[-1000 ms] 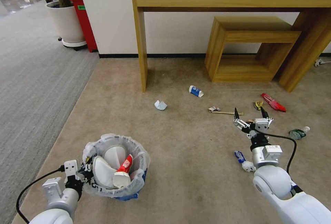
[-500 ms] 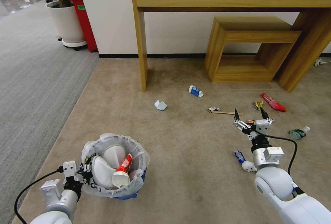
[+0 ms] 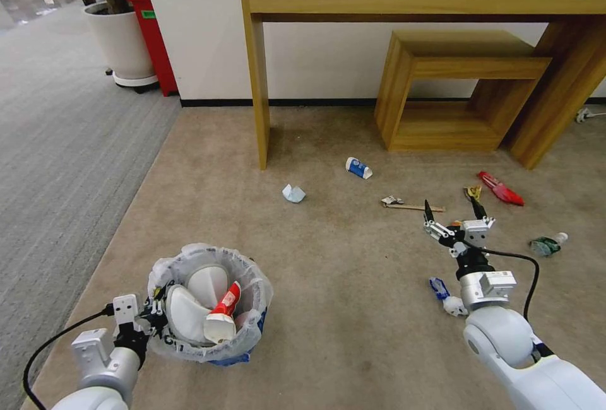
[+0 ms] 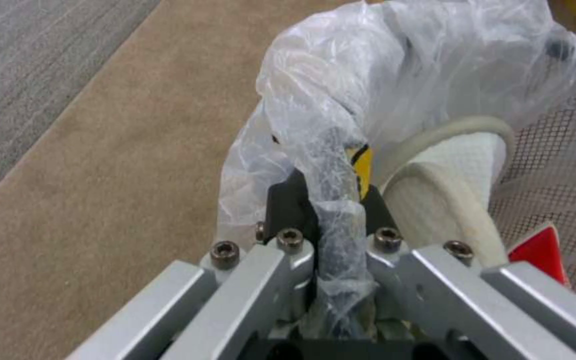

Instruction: Pick up the trash bin and place the garbage on the floor into it.

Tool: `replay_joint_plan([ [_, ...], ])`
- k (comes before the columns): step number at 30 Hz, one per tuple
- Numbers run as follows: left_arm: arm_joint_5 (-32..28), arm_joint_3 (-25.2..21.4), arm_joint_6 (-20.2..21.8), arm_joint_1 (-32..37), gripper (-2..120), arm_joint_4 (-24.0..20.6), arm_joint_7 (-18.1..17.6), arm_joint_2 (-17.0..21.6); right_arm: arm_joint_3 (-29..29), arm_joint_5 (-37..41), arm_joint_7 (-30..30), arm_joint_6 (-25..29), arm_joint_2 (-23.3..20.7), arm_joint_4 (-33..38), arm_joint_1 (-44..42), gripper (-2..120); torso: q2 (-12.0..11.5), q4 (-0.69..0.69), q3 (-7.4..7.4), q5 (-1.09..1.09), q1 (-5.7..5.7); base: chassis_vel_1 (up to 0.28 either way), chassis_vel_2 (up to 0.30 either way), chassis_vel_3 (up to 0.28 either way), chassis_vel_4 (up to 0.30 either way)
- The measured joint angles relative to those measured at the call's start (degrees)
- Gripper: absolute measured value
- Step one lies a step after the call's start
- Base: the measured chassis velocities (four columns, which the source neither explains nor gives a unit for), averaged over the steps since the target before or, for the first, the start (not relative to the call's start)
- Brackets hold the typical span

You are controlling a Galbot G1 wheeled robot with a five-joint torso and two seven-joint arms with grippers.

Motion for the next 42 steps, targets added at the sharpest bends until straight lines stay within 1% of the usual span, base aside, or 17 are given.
replay_joint_plan([
  [14,-0.07,-0.18,-0.35,0.0,2,0.33,0.77,0.46,-0.19,-0.71,-0.15,0.13,0.13,0.07,0.13,100,0.0,0.0,0.0,0.0,0.0,-0.046,0.049,0.055,-0.053],
  [42,-0.1,-0.13,-0.69,-0.79,2,1.36,1.19,0.78,-0.71,-1.04,-0.51,1.15,0.43,-0.58,0.82,100,0.0,-0.01,0.0,0.0,0.0,-0.06,0.054,0.06,-0.06],
])
